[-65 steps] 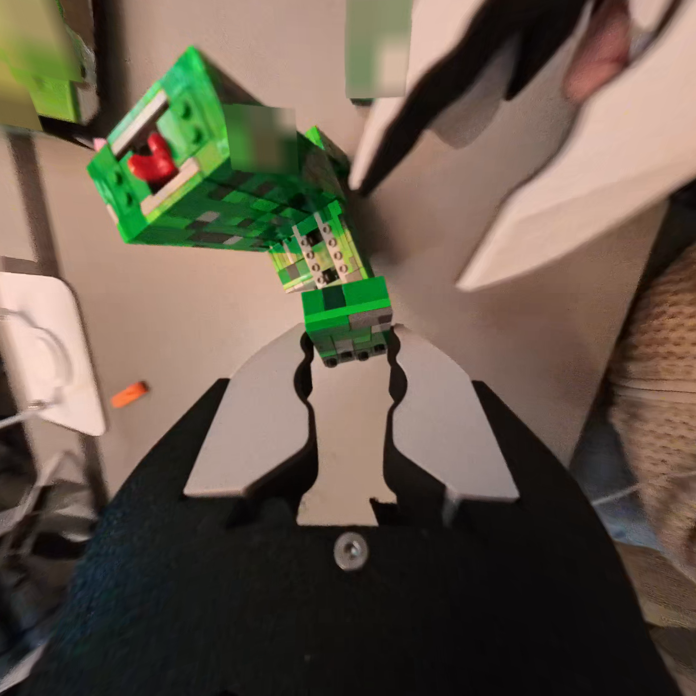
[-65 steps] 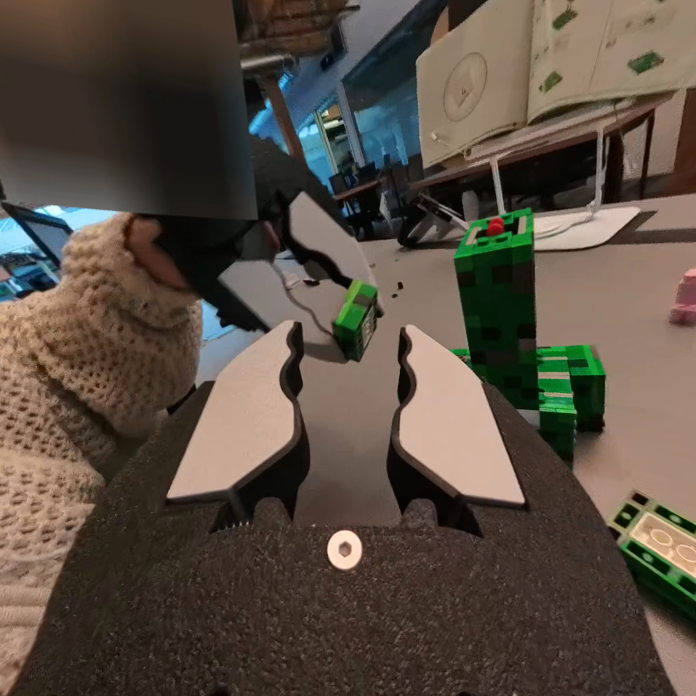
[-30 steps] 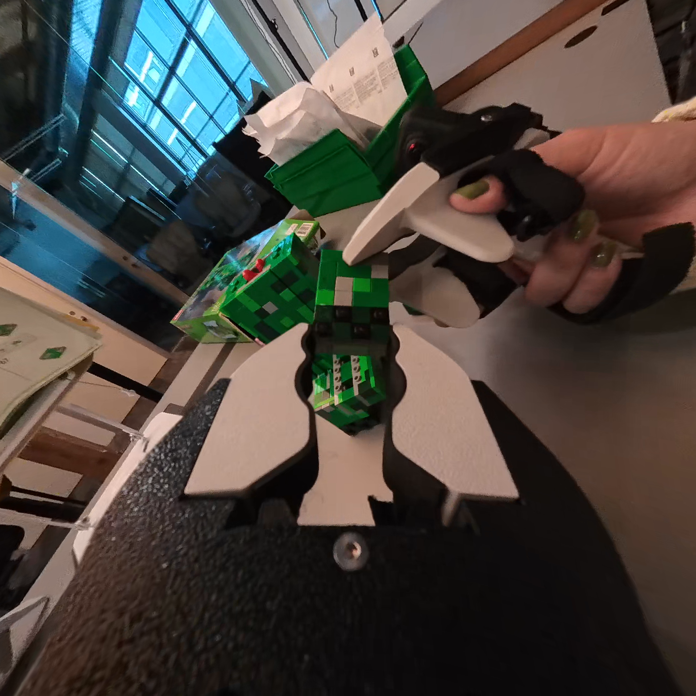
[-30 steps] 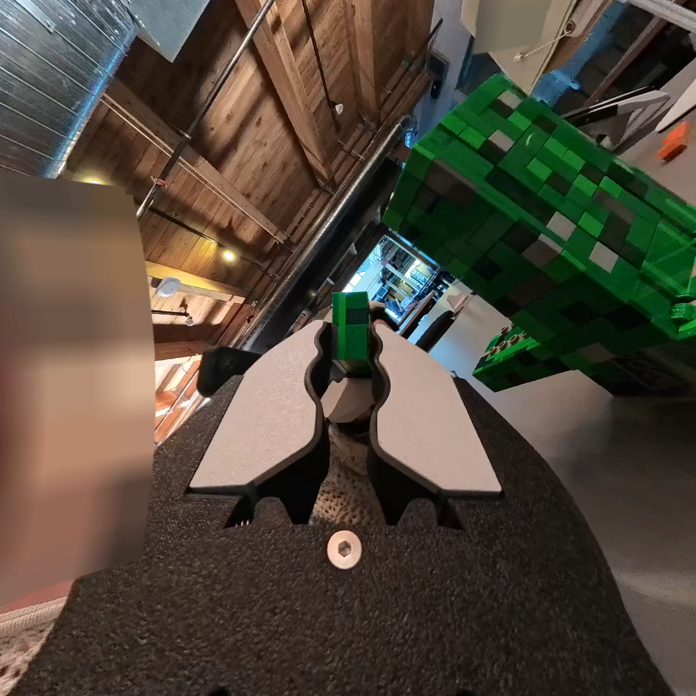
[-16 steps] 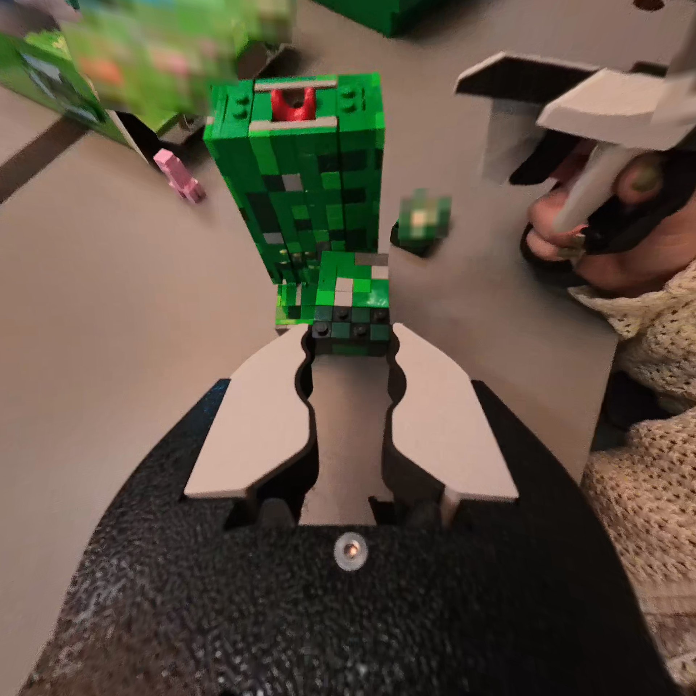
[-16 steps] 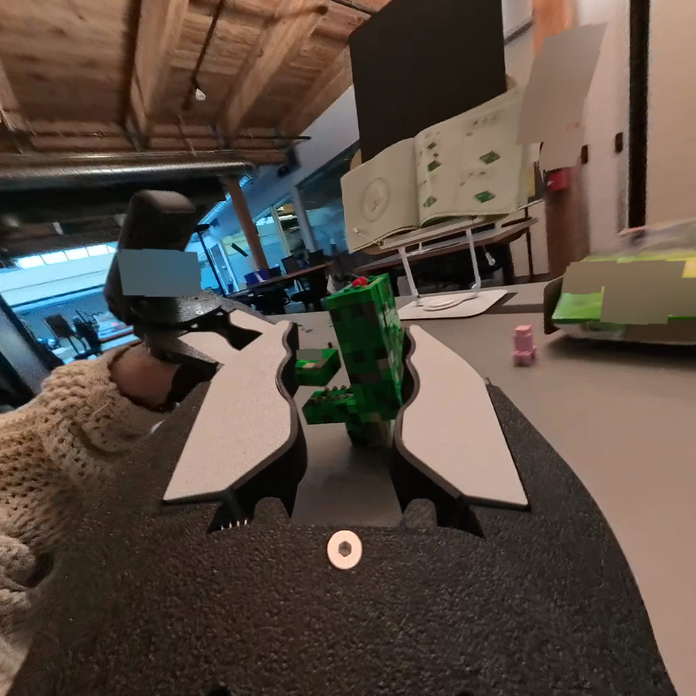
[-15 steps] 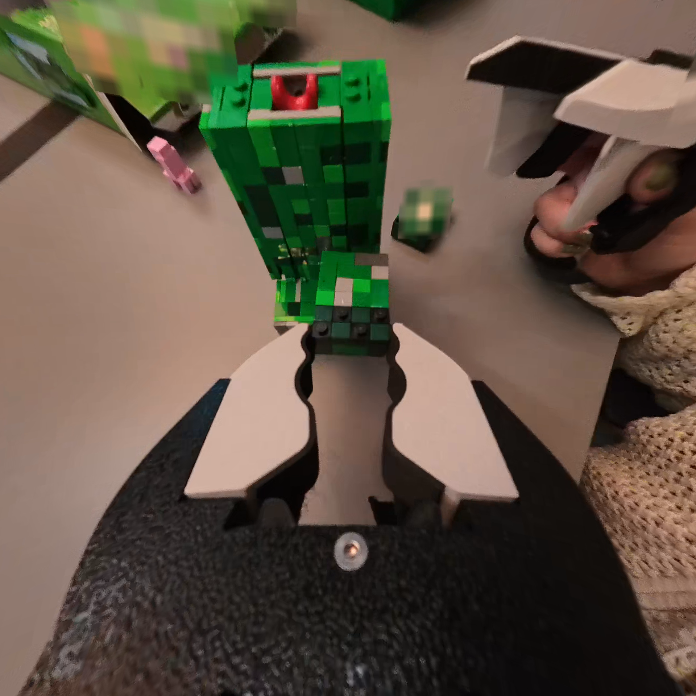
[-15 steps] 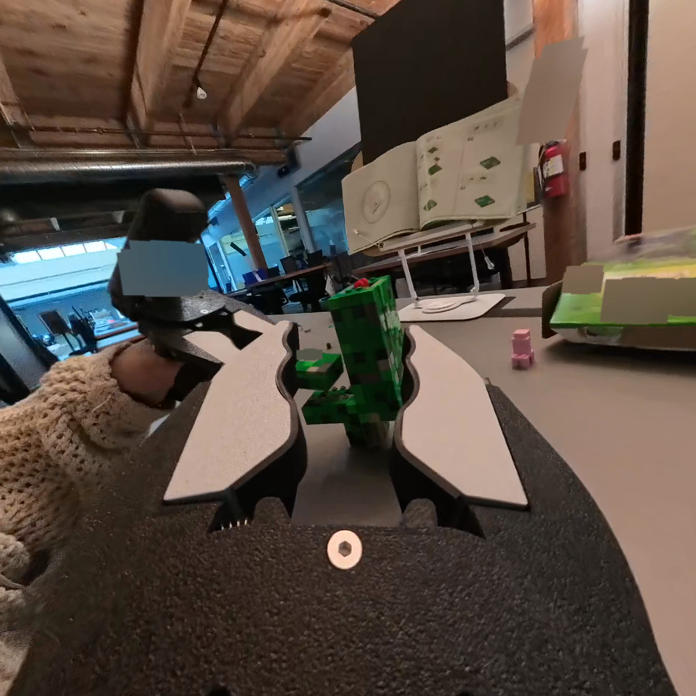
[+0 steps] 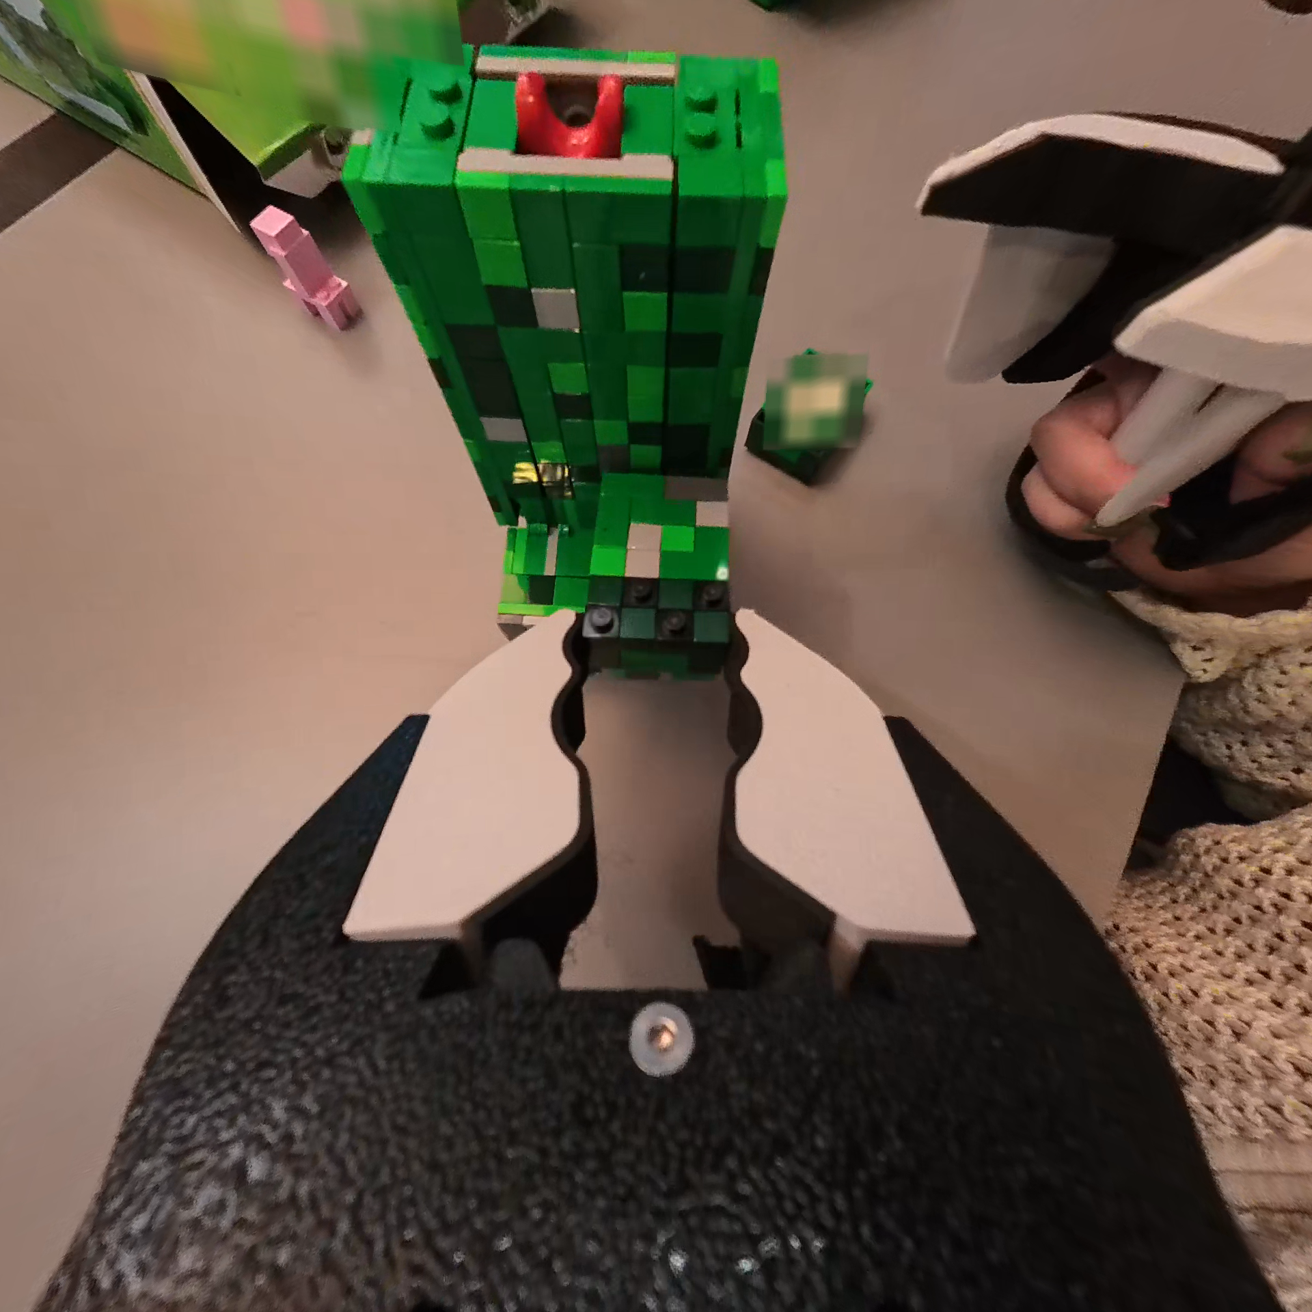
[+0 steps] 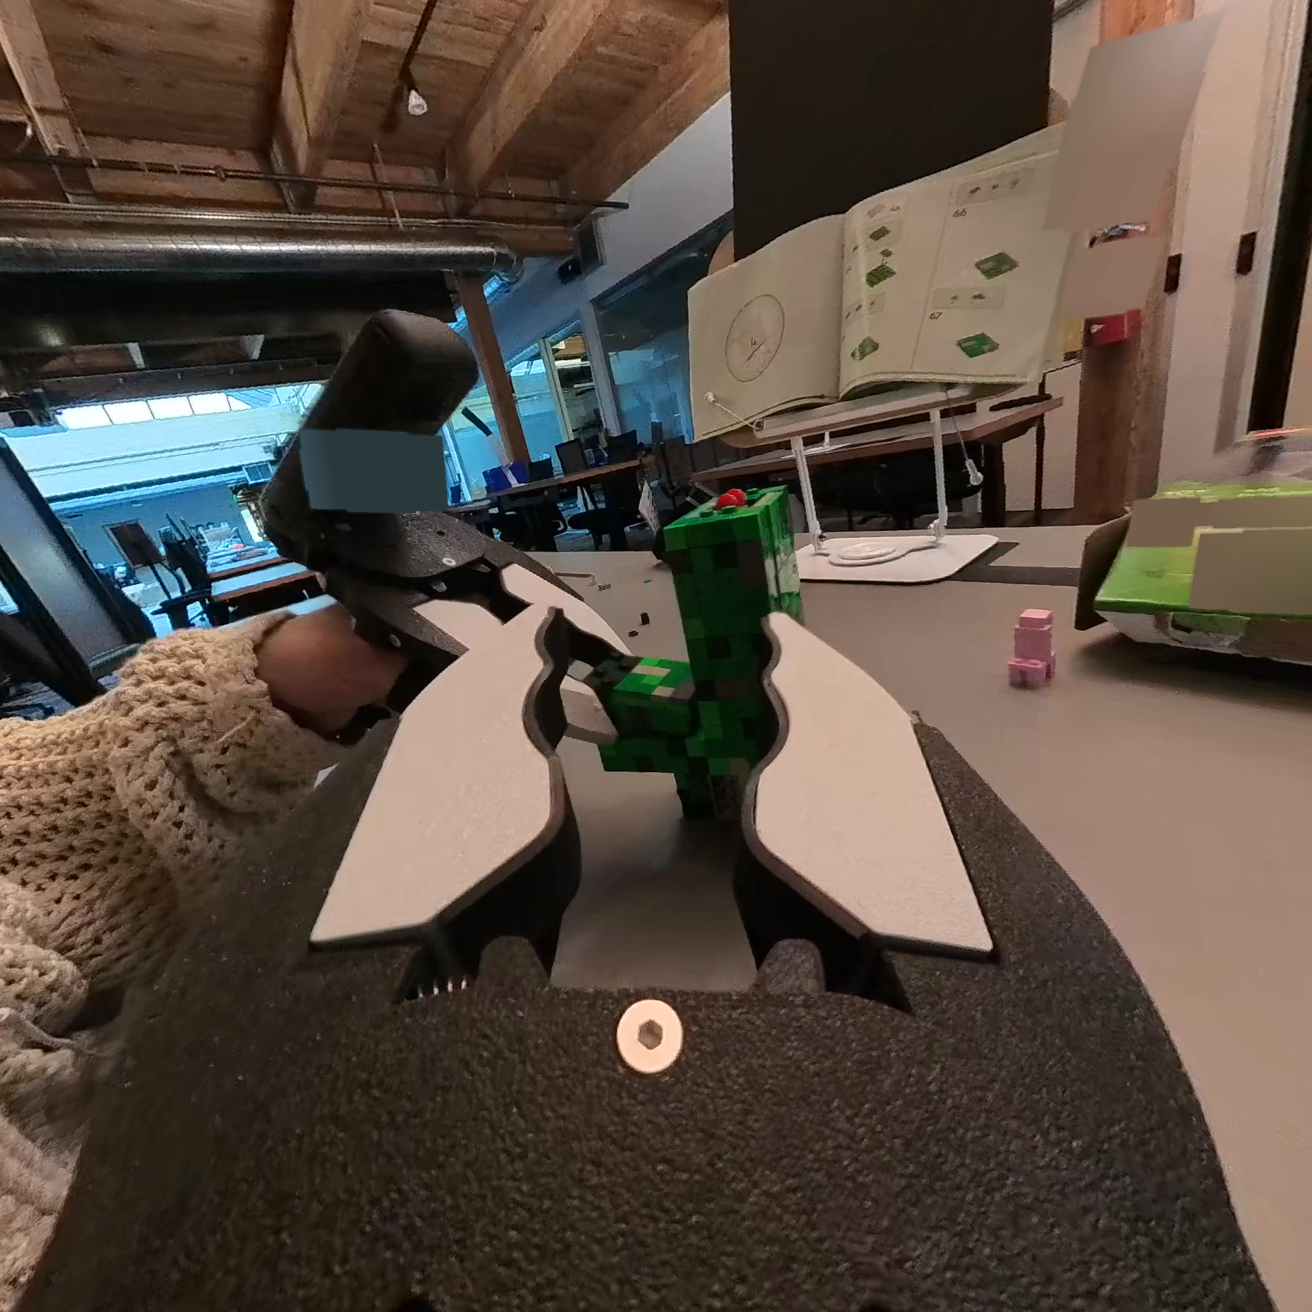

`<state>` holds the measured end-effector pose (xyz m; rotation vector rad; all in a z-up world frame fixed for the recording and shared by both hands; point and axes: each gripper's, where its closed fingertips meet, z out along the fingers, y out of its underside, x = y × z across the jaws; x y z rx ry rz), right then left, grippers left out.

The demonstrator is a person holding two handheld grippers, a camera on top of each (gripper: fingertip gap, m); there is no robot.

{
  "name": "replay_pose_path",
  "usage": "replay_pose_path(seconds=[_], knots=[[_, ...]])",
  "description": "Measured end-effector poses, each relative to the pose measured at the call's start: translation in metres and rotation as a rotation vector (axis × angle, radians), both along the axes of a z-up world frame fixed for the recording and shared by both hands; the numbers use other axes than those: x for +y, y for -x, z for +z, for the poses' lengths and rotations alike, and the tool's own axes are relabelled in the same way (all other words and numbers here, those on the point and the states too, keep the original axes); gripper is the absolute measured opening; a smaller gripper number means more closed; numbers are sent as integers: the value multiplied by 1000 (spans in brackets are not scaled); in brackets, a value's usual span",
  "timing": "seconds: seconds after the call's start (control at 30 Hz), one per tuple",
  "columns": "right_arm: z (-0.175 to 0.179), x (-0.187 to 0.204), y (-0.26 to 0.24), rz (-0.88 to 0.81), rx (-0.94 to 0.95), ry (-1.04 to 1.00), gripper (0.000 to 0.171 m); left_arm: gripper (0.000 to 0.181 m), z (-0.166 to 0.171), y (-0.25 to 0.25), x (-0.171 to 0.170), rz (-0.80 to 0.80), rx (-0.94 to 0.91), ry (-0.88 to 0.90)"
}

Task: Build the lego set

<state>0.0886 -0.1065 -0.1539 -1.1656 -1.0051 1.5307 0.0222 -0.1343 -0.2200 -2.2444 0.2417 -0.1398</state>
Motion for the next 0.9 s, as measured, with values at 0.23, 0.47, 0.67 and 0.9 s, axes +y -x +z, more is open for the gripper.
replay_pose_path(seconds=[0.23, 0.47, 0.67, 0.9], knots=[[-4, -5, 3, 24, -22, -7, 50, 36, -1, -1, 2, 7, 13, -7], [-6, -8, 5, 38, -37, -10, 49, 36, -5, -2, 1, 4, 27, 3], [-7, -9, 6, 45, -46, -15, 48, 41, -4, -4, 3, 8, 6, -8], [-6, -9, 5, 43, -35, -15, 48, 58, -3, -1, -9, 13, 33, -9]])
